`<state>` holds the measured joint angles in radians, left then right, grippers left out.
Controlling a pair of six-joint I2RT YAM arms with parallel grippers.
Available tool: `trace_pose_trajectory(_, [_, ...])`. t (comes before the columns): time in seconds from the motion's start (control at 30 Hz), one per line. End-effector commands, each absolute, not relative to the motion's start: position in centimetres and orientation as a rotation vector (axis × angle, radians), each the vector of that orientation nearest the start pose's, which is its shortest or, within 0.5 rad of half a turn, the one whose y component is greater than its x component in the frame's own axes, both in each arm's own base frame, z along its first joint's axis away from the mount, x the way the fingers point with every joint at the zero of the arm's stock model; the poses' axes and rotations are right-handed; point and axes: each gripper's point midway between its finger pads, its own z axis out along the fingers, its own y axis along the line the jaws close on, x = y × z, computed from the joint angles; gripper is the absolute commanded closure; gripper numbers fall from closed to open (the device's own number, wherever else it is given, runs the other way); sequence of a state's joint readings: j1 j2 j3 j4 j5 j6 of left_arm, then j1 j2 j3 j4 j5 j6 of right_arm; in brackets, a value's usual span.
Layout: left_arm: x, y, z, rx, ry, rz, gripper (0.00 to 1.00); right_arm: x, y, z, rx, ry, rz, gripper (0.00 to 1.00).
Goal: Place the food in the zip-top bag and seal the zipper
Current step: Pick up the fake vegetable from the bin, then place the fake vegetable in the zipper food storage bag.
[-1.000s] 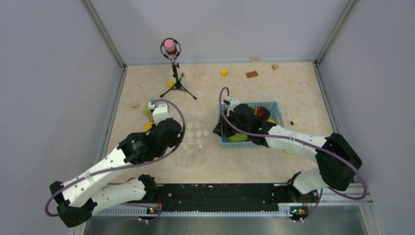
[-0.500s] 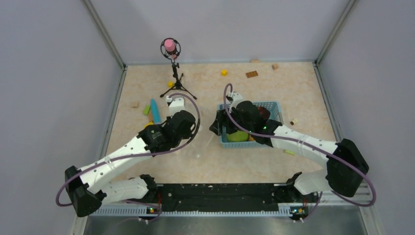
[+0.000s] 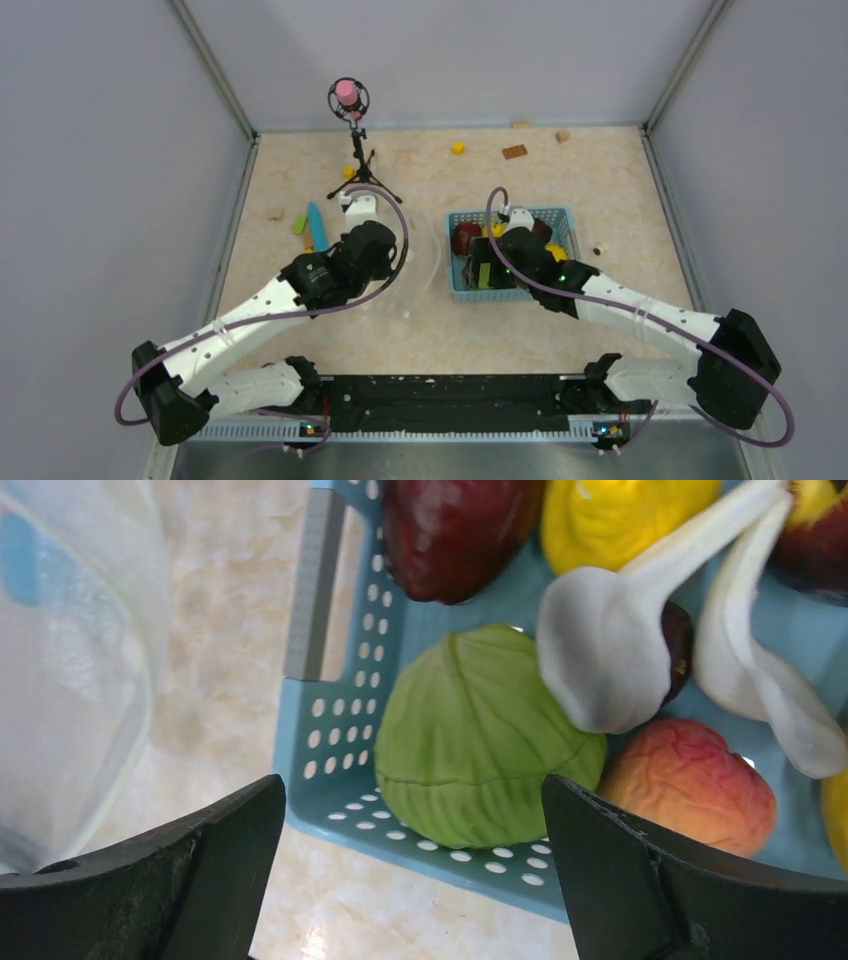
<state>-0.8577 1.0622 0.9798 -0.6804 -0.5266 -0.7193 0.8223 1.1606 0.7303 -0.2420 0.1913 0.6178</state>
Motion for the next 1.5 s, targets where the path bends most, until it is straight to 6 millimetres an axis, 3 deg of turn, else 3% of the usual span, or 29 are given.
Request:
trace_pose_trajectory(0.0, [24.6,-18.6,21.4,-0.093,2.176,-0.303,1.00,24.7,22.7,11.5,-0.032,2.301,0.425,0.01])
trace_pose_trajectory(0.33, [24.7,-18.6,20.6,-0.070,2.200,-0.271,1.00,26.5,22.4,8.1,-0.006,2.375,0.187,0.01])
trace_pose_trajectory(0.5, [24.7,-18.6,20.4,-0.070,2.203,-0.268,1.00,26.9,22.6,8.1,0.019,2.365,0.178,0.18])
trace_pose_trajectory(0.73, [24.7,-18.8,20.4,-0.068,2.203,-0.277,1.00,27.4,22.9,12.8,0.028,2.212,0.312,0.60])
trace_pose_trajectory(0.83, [24.7,-18.9,20.5,-0.061,2.203,-0.288,1.00,27.1,22.9,15.8,0.013,2.101,0.419,0.68])
trace_pose_trajectory(0.93, [24.7,-19.0,20.5,-0.061,2.203,-0.295,1.00,26.3,23.4,18.4,-0.047,1.997,0.545,0.69])
trace_pose_trajectory(1.03, [24.6,-19.1,20.4,-0.061,2.205,-0.302,1.00,24.5,25.2,21.6,-0.189,1.874,0.737,0.69])
trace_pose_trajectory(1.2, [24.5,-19.3,20.4,-0.057,2.207,-0.321,1.00,19.7,29.1,25.5,-0.487,1.693,1.079,0.68])
trace_pose_trajectory(1.33, [24.2,-19.7,20.2,-0.042,2.219,-0.350,1.00,18.9,31.2,26.3,-0.553,1.645,1.192,0.65])
trace_pose_trajectory(1.47, [23.8,-20.3,20.3,-0.018,2.222,-0.401,1.00,20.7,33.2,24.2,-0.534,1.728,1.145,0.56])
